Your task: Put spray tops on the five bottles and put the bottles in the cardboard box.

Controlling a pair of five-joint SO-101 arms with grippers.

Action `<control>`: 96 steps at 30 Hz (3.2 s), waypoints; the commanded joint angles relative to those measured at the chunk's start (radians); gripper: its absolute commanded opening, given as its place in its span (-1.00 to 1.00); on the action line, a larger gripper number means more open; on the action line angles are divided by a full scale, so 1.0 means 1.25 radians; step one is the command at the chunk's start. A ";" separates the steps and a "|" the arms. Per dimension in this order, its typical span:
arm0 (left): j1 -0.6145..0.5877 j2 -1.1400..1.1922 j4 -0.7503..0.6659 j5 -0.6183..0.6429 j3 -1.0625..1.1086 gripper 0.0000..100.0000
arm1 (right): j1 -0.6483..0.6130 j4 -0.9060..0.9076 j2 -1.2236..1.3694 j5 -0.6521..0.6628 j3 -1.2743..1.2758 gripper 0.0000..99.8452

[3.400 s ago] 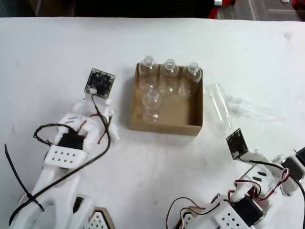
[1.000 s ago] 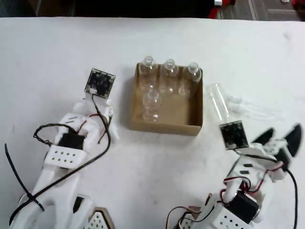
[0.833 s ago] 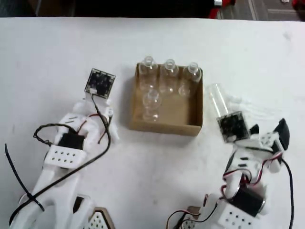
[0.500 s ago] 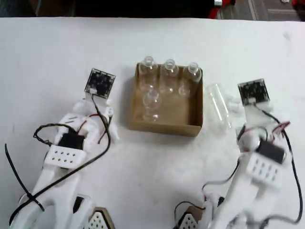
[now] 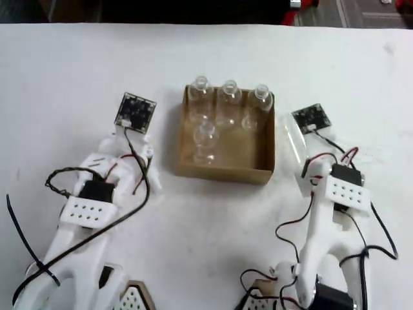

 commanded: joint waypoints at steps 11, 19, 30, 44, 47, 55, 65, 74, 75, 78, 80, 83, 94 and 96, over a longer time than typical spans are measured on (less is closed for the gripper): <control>0.008 -0.024 -0.022 -0.011 -0.006 -0.95 | -0.033 -0.111 0.263 -0.009 -0.118 -0.63; 0.007 -0.026 -0.022 -0.011 -0.007 -0.95 | -0.034 -0.114 0.331 -0.009 -0.171 -0.68; 0.007 -0.026 -0.022 -0.011 -0.007 -0.95 | -0.004 -0.105 0.303 -0.010 -0.179 -0.88; 0.018 -0.029 0.002 0.036 -0.027 -0.94 | 0.040 0.139 -0.192 0.000 -0.179 -0.91; 0.025 -0.029 0.092 0.072 -0.076 -0.94 | 0.040 0.180 -0.296 0.000 -0.179 -0.91; 0.028 -0.029 0.184 0.080 -0.123 -0.94 | 0.046 0.245 -0.390 -0.007 -0.167 -0.91; 0.026 -0.028 0.183 0.075 -0.122 -0.94 | 0.041 0.222 -0.176 -0.010 0.028 -0.67; 0.021 -0.026 0.076 0.074 -0.066 -0.94 | -0.023 0.215 -0.193 -0.174 0.090 -0.49; 0.021 -0.026 0.075 0.074 -0.065 -0.94 | -0.053 0.213 -0.197 -0.203 0.099 -0.49; 0.020 -0.028 0.076 0.074 -0.065 -0.94 | -0.142 0.154 -0.197 -0.268 0.130 -0.49; 0.020 -0.028 0.076 0.074 -0.064 -0.94 | -0.169 0.121 -0.197 -0.292 0.141 -0.49; 0.020 -0.028 0.076 0.074 -0.063 -0.94 | -0.175 0.116 -0.197 -0.302 0.141 -0.49; 0.020 -0.028 0.076 0.074 -0.063 -0.94 | -0.172 0.018 -0.139 -0.301 0.169 -0.49; 0.020 -0.028 0.076 0.074 -0.063 -0.94 | -0.171 -0.006 -0.091 -0.300 0.166 -0.49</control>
